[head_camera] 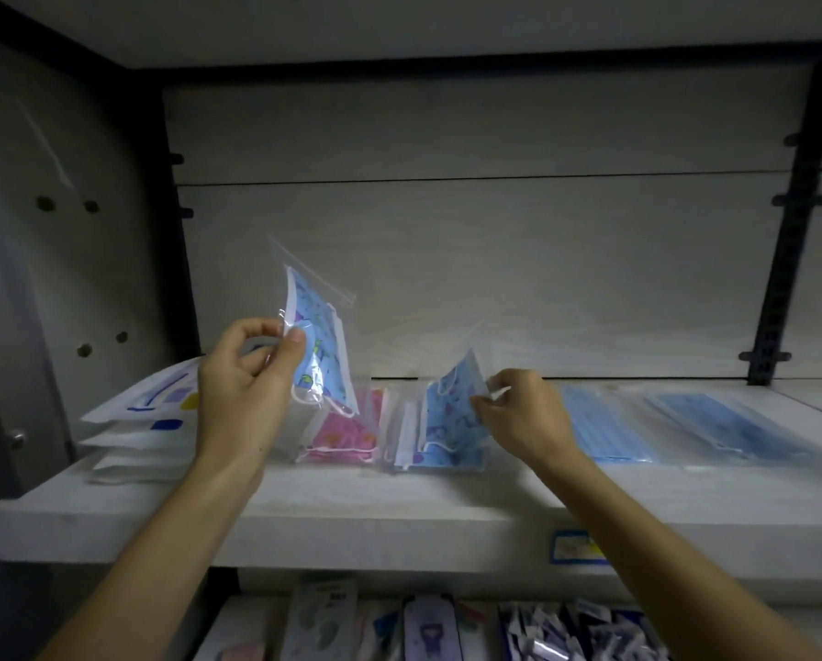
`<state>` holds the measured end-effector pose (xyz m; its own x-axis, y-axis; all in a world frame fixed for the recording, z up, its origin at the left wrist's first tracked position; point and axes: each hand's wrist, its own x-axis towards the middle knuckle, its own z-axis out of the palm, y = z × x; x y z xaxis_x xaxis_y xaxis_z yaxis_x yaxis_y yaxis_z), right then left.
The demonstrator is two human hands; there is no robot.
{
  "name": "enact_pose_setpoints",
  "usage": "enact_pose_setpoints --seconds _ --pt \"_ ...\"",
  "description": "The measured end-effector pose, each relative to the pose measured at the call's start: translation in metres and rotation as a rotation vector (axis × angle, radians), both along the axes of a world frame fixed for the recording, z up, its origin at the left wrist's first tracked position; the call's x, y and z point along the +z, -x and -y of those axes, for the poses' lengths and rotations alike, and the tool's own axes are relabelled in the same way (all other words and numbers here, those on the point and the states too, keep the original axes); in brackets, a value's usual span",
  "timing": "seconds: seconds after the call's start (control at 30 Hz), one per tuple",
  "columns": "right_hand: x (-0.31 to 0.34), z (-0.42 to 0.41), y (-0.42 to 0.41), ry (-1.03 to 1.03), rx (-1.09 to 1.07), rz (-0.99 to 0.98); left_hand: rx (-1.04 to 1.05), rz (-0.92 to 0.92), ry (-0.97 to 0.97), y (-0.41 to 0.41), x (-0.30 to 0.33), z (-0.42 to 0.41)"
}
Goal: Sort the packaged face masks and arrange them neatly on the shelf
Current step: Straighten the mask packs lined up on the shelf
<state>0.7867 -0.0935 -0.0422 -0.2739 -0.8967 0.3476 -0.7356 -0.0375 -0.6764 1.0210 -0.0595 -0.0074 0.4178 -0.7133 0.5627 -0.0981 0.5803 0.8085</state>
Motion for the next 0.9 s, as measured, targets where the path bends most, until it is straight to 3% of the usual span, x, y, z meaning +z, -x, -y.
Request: enact_pose_setpoints --seconds 0.17,0.37,0.9 --pt "-0.003 -0.005 -0.002 -0.033 -0.098 -0.219 -0.081 -0.044 0.004 0.0 -0.003 0.019" --pt "0.0 -0.017 0.011 0.086 -0.248 -0.393 -0.143 -0.067 -0.012 0.012 -0.011 0.027" --pt "0.005 -0.007 0.072 0.158 -0.154 -0.36 -0.221 -0.031 -0.176 0.086 -0.016 0.029"
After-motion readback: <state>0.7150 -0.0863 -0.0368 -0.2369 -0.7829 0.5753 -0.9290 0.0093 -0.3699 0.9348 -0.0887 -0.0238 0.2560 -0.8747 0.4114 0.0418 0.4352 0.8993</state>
